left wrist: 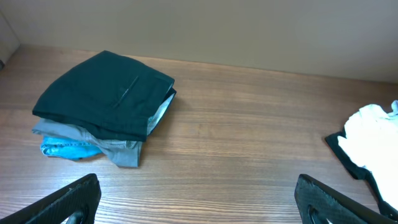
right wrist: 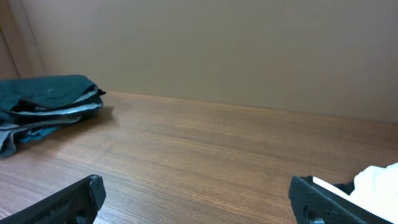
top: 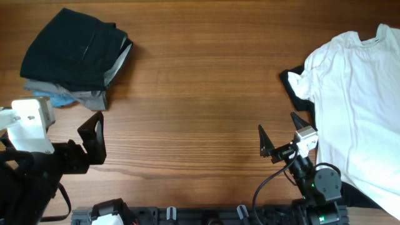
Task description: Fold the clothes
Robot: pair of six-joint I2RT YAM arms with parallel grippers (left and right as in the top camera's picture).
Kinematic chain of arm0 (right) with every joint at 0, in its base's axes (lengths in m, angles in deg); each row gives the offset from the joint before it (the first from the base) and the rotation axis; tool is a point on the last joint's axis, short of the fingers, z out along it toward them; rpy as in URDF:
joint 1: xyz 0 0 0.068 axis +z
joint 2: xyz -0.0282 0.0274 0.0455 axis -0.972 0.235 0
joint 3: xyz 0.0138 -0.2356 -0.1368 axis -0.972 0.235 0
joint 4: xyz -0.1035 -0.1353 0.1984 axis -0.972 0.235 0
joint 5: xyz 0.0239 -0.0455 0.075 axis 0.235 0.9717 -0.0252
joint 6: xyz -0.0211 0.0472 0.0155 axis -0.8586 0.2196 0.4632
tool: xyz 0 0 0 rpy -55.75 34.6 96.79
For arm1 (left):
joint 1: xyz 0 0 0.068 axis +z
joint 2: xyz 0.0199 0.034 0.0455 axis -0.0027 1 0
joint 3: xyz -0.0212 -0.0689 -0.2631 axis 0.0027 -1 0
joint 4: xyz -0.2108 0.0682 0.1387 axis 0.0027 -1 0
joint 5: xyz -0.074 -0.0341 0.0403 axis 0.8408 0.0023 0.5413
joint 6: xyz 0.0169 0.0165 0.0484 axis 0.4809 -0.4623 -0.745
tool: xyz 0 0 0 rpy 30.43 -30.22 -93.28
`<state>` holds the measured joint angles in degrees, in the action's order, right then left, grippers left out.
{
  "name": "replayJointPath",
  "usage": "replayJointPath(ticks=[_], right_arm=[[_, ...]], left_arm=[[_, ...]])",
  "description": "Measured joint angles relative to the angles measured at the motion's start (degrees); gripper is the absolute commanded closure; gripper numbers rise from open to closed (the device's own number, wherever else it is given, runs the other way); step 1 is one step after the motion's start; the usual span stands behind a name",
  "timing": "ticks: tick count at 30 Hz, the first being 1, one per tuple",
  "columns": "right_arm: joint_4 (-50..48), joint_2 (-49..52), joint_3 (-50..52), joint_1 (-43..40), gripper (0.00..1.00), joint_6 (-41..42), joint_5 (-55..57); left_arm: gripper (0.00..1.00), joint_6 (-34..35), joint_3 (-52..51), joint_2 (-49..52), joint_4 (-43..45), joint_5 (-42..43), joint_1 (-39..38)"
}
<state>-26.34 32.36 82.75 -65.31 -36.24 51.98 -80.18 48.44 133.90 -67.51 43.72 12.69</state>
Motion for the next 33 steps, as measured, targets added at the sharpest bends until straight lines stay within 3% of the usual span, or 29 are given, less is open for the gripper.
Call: replayJointPath(ticks=[19,24,27,33], right_arm=[[0.0,0.0,0.0,0.0,0.0,0.4,0.0],[0.0,0.0,0.0,0.0,0.0,0.4,0.0],[0.0,0.0,0.0,0.0,0.0,0.4,0.0],[0.0,0.0,0.0,0.0,0.0,0.4,0.0]], left_arm=[[0.0,0.0,-0.2,-0.3,1.0,-1.7,-1.7],[0.0,-0.1,-9.0,-4.9,17.9,-1.0,-3.9],[0.0,-0.2,-21.4,-10.5,33.2,1.1,-4.3],[0.0,1.1,-48.1,-22.9,49.2,4.5,-4.3]])
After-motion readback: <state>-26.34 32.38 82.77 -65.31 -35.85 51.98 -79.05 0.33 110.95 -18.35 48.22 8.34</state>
